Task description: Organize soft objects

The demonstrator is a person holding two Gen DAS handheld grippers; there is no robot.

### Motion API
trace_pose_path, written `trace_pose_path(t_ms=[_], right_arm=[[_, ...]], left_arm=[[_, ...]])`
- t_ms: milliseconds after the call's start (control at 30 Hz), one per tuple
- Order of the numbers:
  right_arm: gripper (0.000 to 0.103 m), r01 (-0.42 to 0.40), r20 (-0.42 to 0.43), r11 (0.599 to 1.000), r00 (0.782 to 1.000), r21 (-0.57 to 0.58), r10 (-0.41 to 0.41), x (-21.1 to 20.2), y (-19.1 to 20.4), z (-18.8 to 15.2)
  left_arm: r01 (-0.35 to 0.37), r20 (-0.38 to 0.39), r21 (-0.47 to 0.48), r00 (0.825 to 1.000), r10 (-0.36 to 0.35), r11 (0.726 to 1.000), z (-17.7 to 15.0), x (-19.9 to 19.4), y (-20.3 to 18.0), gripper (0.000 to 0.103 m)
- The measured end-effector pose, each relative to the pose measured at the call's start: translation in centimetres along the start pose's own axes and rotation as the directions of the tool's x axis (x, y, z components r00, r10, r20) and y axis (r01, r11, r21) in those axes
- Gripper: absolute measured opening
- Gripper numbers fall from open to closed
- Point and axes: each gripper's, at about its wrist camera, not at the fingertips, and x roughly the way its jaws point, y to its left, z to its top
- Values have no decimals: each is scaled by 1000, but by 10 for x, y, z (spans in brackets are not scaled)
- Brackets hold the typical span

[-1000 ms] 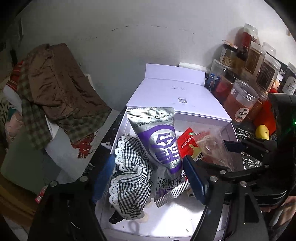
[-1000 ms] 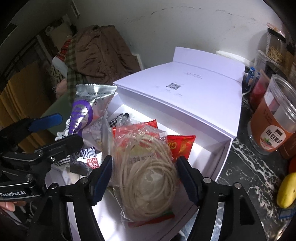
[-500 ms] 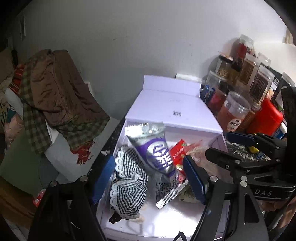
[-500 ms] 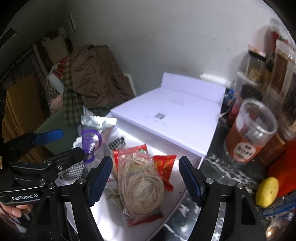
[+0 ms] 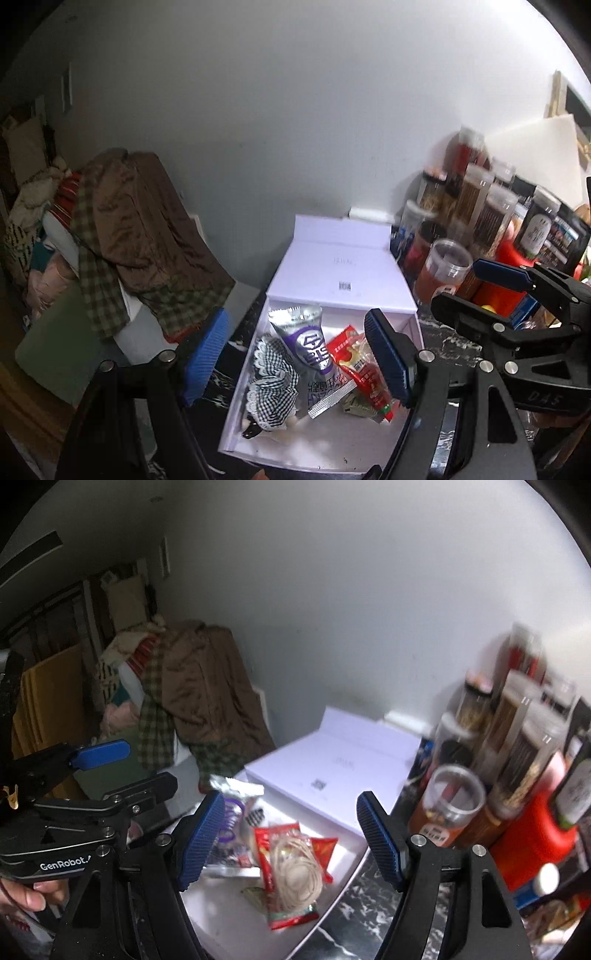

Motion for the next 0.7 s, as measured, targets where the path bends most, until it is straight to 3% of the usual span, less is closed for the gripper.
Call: trace_pose_path(t_ms=[200,300,700], right_arm=[[78,17,80,999,997,-28,-14,-45,20,9],[85,14,117,999,993,-38,-10,-66,28,9],[96,64,218,995,975,-71,-47,-137,59,-19]], left_arm=[[-34,88,-1,996,33,999,5,-50,3,76],[-46,114,5,992,45,999,4,-71,3,76],[-54,181,5,982,52,999,-20,-138,-3,76]])
